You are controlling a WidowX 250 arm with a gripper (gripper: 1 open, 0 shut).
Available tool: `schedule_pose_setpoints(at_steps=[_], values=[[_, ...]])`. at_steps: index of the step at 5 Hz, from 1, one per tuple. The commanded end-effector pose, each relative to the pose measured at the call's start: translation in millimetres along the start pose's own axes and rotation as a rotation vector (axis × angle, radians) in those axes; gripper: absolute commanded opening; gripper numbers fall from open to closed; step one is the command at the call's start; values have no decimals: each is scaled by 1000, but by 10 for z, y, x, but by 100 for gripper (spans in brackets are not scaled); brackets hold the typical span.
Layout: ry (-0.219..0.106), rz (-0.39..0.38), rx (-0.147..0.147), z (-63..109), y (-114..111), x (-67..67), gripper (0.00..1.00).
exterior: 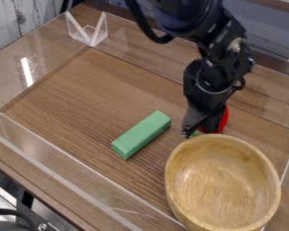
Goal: Move the red object to the left side of the table
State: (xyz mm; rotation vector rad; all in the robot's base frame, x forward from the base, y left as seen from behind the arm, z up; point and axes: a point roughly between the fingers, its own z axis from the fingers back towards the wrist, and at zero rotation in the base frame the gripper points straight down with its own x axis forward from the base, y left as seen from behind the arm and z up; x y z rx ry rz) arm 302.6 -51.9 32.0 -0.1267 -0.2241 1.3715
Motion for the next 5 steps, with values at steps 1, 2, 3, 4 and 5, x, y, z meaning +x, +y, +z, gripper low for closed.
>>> schedule_pose_setpoints(at_steps=[1, 2, 3, 4, 5], values=[[8, 45, -30, 176, -90, 163, 0], [32, 83, -26, 309, -118, 305, 0], [83, 62, -30, 486, -88, 374, 0], [138, 48, -46, 674, -81, 419, 0], [175, 95, -70, 959, -185, 568, 0]])
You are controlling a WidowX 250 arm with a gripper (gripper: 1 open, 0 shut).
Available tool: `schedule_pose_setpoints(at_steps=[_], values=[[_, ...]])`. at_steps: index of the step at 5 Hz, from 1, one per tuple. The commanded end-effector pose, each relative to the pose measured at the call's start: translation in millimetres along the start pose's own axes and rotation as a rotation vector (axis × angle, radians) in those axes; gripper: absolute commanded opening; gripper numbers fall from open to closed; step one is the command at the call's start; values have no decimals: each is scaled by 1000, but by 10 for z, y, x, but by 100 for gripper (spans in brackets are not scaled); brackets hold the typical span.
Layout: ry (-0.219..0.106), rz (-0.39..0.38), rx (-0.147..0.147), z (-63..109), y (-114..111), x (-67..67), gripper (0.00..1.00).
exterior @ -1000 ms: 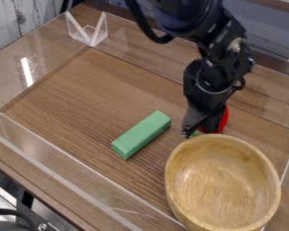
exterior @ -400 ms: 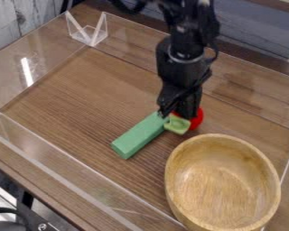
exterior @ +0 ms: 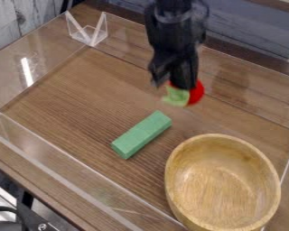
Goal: Move the red object to the left side of the table
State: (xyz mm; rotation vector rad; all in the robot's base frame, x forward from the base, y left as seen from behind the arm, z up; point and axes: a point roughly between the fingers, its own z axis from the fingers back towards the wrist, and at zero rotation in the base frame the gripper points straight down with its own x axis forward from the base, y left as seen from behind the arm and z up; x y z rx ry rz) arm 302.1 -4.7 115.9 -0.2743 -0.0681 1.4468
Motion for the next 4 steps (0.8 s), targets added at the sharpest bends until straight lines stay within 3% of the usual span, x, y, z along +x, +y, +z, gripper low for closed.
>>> schedule_pose_setpoints(at_steps=[1, 2, 3, 4], values=[[-18, 42, -94, 390, -127, 250, 0], [-10, -12, -114, 453, -80, 507, 0], [-22, -59, -124, 436, 14, 761, 0], [-48, -55, -134, 322, 179, 1043, 0]])
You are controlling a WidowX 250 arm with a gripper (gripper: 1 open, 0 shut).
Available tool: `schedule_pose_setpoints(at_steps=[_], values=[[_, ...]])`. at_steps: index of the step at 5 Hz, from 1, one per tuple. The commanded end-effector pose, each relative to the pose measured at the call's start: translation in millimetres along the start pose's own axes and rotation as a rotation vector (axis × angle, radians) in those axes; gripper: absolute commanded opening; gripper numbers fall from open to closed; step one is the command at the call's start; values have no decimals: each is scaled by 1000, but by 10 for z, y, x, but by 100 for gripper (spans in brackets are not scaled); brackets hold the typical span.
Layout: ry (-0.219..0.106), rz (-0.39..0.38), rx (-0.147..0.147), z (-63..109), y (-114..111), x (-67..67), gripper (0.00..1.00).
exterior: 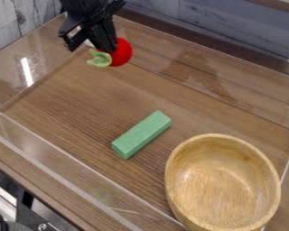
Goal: Move the red object to the left side of the table
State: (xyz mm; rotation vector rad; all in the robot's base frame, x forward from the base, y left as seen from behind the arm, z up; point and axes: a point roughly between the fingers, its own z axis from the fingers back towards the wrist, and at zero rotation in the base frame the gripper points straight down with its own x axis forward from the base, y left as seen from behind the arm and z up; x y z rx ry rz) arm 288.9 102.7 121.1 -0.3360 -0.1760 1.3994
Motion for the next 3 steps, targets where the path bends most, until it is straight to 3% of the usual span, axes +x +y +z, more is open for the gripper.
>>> schedule_pose_setpoints(at_steps=[1, 2, 3], values=[[-58, 13, -29, -3, 127, 220, 0], [-99, 48, -36, -71, 271, 469, 0], [-122, 77, -39, -126, 341, 595, 0]])
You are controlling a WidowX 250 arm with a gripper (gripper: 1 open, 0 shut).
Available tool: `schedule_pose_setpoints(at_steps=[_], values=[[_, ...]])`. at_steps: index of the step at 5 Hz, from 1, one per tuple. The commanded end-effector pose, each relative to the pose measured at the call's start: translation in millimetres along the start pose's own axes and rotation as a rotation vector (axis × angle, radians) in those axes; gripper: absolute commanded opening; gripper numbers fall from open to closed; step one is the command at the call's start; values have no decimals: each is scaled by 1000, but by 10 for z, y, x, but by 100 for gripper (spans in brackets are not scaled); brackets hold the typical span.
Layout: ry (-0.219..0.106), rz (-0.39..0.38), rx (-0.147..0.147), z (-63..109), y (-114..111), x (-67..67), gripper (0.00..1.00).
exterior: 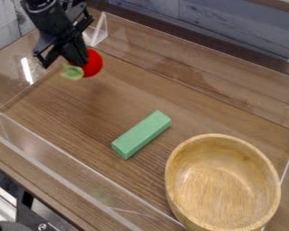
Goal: Move the red object to the left side of the table
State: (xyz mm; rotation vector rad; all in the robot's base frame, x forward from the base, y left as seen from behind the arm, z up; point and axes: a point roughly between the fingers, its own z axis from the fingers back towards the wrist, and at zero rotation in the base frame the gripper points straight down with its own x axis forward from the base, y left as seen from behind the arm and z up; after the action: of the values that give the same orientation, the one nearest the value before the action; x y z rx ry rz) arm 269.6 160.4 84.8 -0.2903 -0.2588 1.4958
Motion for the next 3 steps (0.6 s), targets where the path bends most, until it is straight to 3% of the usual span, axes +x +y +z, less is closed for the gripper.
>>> schedule_pose_setpoints(at_steps=[1, 3], values=[[-46, 8, -23, 14, -14, 108, 0], [-53, -68, -16, -202, 135, 81, 0]])
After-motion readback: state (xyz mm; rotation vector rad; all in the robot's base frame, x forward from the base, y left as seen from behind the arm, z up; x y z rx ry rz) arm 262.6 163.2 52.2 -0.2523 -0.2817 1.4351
